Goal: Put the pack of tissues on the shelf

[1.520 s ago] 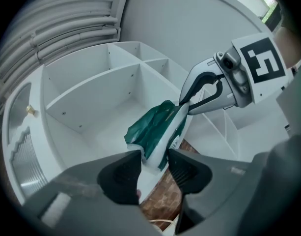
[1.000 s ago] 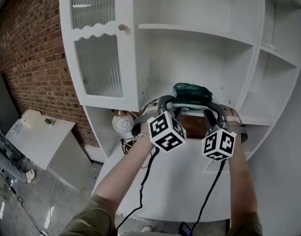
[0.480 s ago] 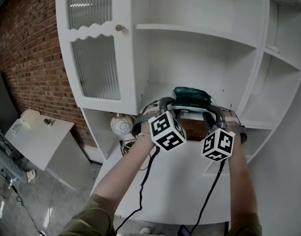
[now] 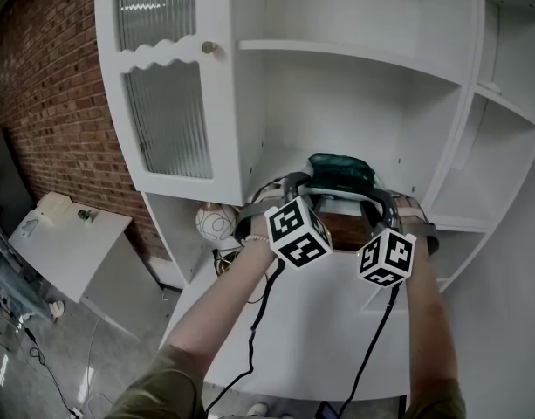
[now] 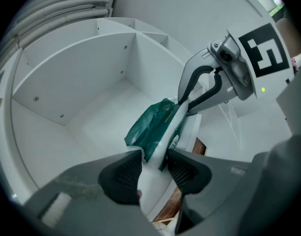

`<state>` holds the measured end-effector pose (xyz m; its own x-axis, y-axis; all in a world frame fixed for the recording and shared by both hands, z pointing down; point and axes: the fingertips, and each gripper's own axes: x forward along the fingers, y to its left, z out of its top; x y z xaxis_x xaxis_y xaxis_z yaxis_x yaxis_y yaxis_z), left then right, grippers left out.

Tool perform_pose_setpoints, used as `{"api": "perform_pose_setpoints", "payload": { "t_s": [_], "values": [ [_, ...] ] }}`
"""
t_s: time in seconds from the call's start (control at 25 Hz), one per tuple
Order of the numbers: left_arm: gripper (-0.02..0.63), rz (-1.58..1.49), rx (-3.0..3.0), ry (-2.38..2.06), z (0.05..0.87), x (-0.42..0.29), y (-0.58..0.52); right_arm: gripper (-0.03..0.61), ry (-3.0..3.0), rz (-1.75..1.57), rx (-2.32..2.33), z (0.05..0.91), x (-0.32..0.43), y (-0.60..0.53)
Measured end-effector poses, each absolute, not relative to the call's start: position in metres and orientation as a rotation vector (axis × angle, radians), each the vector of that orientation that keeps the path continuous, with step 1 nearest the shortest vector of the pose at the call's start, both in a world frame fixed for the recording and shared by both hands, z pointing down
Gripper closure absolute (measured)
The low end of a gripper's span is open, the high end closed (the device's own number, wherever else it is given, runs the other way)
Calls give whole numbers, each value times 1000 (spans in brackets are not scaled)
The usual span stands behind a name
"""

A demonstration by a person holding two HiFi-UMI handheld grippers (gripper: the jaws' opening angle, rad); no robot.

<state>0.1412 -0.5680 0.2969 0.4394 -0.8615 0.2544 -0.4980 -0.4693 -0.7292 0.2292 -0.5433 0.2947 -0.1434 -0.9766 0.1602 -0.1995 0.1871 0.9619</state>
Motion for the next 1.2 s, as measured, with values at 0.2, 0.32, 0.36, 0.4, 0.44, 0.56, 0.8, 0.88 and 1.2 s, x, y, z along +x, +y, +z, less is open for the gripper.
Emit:
{"api": "perform_pose_setpoints", "payload": {
  "t_s": [0.2, 0.32, 0.36, 0.4, 0.44, 0.56, 0.8, 0.88, 1.2],
  "values": [
    [436, -841, -2138, 1130, 298, 141, -568, 506, -1531, -1057, 1148, 297, 229, -544],
    [434, -841, -2133, 1129, 298, 141, -569, 503, -1527, -1065, 1163, 296, 229, -544],
    [434, -839, -2131, 1131, 298, 141, -569, 502, -1528, -1066, 1168, 296, 229, -545],
    [435, -837, -2130, 1132, 298, 141, -569, 502, -1530, -1066, 1172, 296, 228, -545],
    [434, -836, -2128, 1132, 298, 140, -570, 500, -1532, -1067, 1174, 296, 228, -545],
    [433, -840, -2124, 1130, 298, 139, -570, 480, -1539, -1073, 1184, 294, 228, -544],
    [399, -830, -2124, 1129, 295, 136, -571, 445, -1552, -1077, 1200, 290, 228, -543],
    [387, -828, -2127, 1126, 293, 135, -570, 439, -1563, -1072, 1205, 290, 228, -543],
    [349, -826, -2160, 1111, 294, 132, -567, 394, -1617, -1054, 1218, 287, 228, -535]
  ]
}}
